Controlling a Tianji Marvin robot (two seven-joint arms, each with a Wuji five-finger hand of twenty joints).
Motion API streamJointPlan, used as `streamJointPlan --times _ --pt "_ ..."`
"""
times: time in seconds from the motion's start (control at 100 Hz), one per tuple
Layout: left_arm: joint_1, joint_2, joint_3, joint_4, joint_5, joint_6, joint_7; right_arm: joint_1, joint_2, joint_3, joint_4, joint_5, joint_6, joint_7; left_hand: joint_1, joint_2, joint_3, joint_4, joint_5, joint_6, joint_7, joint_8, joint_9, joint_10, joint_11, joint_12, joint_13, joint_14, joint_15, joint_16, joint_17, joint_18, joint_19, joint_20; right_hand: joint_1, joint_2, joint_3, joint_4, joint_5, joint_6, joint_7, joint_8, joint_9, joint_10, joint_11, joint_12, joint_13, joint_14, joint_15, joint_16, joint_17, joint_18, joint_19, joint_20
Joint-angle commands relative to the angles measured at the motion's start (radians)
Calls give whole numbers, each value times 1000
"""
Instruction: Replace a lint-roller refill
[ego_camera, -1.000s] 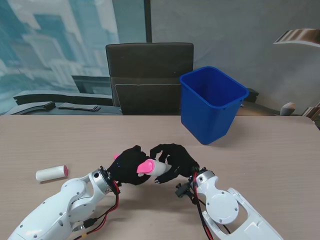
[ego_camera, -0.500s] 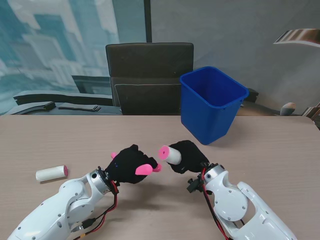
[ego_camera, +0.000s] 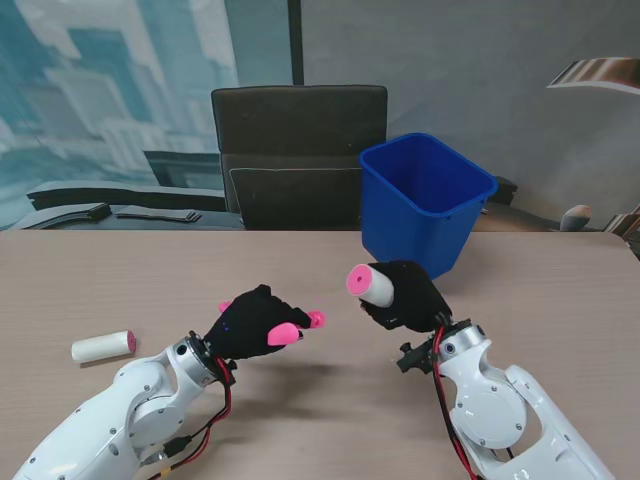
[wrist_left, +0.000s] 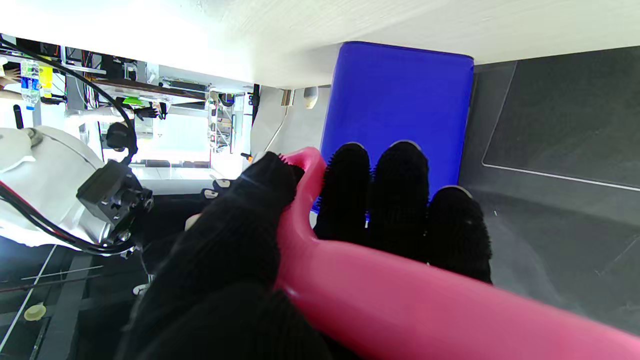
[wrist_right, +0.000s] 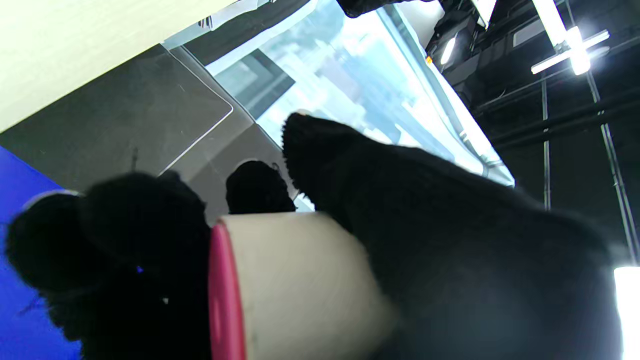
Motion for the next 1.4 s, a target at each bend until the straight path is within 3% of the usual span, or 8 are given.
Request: streamJointPlan --times 0.0,0.14,0.18,0.32,0.55,0.9,1.06,1.39 --pt "8 -3 -9 -11 -4 -4 -25 -5 13 16 -28 -7 -8 35 82 87 -5 -9 25 30 19 -12 -4 -9 66 -30 42 5 45 -1 22 8 52 18 88 340 131 -57 -24 30 -23 -64 -29 23 -24 4 41 -373 -53 -9 -35 -395 -10 47" --pt "14 -2 -20 -17 -8 -9 -45 3 29 69 -58 -26 -12 103 87 95 -23 -11 34 37 26 -14 11 -7 98 -39 66 7 82 9 42 12 75 22 131 493 -141 -121 -169 110 -8 -235 -104 30 -58 -16 -18 -360 -140 7 -90 -413 -67 67" --pt "15 -1 -21 -18 -7 -10 -48 10 34 86 -63 -37 -10 121 87 95 -25 -10 36 35 28 -13 14 -7 102 -38 67 6 86 10 43 13 77 22 134 569 -273 -132 -206 130 19 -302 -118 26 -57 -44 -27 -352 -160 8 -100 -412 -81 71" --pt "18 0 -25 -21 -6 -10 -55 54 43 135 -69 -76 0 158 88 93 -28 -8 39 35 30 -15 17 -8 110 -39 69 6 94 11 44 13 81 20 107 758 -528 -133 -182 149 -44 -308 -131 35 -65 -103 -42 -318 -220 -4 -124 -398 -110 77" --pt "18 -1 -25 -21 -12 -10 -62 144 39 192 -35 -149 28 117 90 90 -29 -3 41 36 32 -17 18 -6 114 -40 70 7 98 10 44 14 83 18 60 828 -610 -111 -88 101 -133 -243 -112 28 -111 -170 -61 -277 -326 -39 -200 -386 -131 75" --pt "11 -2 -18 -18 -30 -10 -84 284 54 225 88 -331 76 93 87 89 -29 -1 42 35 33 -19 19 -9 118 -41 68 6 102 9 44 15 88 15 42 818 -727 -102 -100 -45 -149 -296 -236 -98 -271 -351 -354 -305 -539 -113 -454 -433 -222 46" --pt "12 -3 -20 -19 -34 -9 -91 388 66 197 199 -394 88 102 87 87 -28 0 42 36 33 -20 19 -9 118 -41 68 6 102 8 44 15 89 13 46 818 -748 -100 -121 -65 -157 -328 -305 -124 -298 -385 -471 -314 -614 -158 -547 -454 -268 28" --pt "18 -9 -26 -24 -87 -15 -141 600 69 68 458 -371 109 121 89 87 -26 2 40 37 33 -20 17 -8 119 -40 63 6 102 6 38 13 88 11 57 832 -784 -96 -165 -81 -149 -392 -387 -128 -294 -423 -591 -332 -651 -221 -638 -485 -307 -2"
